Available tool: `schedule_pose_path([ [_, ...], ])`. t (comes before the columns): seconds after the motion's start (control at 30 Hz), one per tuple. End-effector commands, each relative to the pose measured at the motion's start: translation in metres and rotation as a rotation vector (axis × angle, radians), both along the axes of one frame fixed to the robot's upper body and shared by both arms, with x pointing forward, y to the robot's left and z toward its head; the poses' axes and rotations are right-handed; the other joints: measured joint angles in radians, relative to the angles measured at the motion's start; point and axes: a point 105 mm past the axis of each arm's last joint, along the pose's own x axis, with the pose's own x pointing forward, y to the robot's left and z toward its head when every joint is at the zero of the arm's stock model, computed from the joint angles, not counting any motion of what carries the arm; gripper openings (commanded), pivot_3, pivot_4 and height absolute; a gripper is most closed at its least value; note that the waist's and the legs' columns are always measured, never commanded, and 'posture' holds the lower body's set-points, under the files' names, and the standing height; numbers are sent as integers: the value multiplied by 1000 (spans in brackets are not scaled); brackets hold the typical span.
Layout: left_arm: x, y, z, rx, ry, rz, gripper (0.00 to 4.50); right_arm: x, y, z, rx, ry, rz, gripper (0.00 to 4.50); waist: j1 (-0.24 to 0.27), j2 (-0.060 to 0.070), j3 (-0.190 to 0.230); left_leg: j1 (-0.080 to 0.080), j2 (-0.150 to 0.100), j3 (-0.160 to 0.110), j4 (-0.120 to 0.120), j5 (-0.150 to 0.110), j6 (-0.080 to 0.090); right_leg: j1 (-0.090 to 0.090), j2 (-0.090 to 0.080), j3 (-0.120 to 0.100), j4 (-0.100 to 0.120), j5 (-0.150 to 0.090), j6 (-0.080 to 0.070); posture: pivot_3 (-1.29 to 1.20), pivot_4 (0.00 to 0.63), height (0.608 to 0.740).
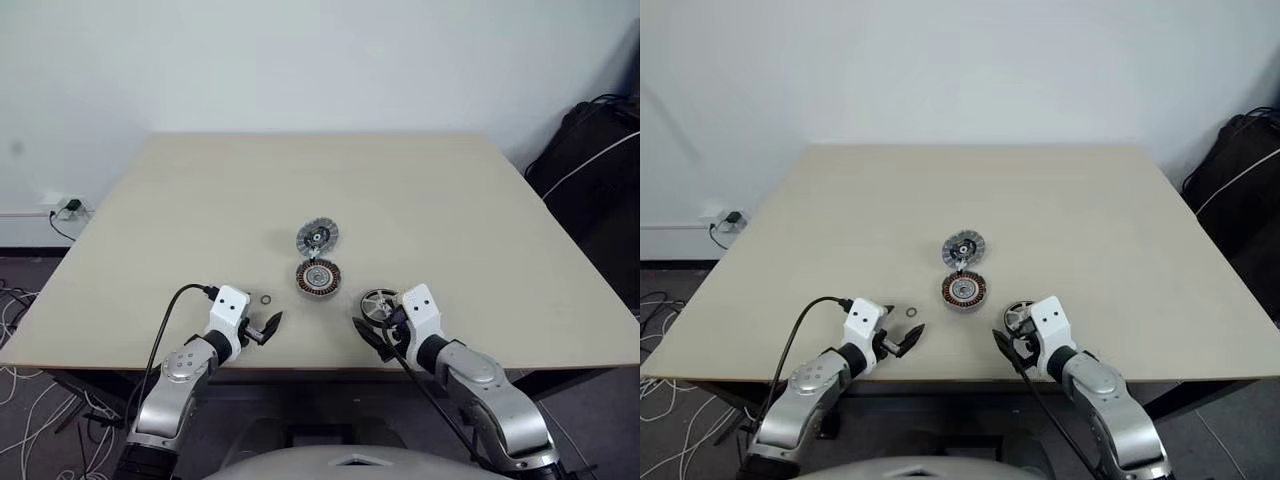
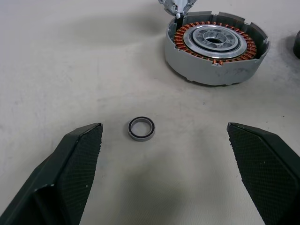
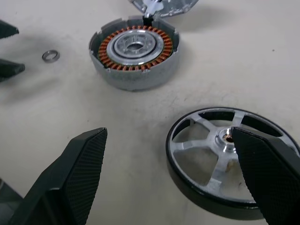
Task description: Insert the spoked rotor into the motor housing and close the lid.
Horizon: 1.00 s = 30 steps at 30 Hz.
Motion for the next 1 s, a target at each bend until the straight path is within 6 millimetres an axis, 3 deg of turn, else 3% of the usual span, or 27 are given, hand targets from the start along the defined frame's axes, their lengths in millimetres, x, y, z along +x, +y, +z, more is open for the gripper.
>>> schedule_pose_path([
  [0.03, 5, -1, 17, 8, -64, -18, 4479, 3, 1, 15, -5, -63, 14, 4500, 1, 0, 0, 0, 0, 0, 0, 0, 0, 0, 0, 0, 0, 0, 0, 0, 0, 740],
  [1.0, 14, -1, 8, 60, -68, 22, 4479, 4, 1, 14, -20, -78, -3, 4500, 4, -1, 0, 0, 0, 0, 0, 0, 0, 0, 0, 0, 0, 0, 0, 0, 0, 740],
])
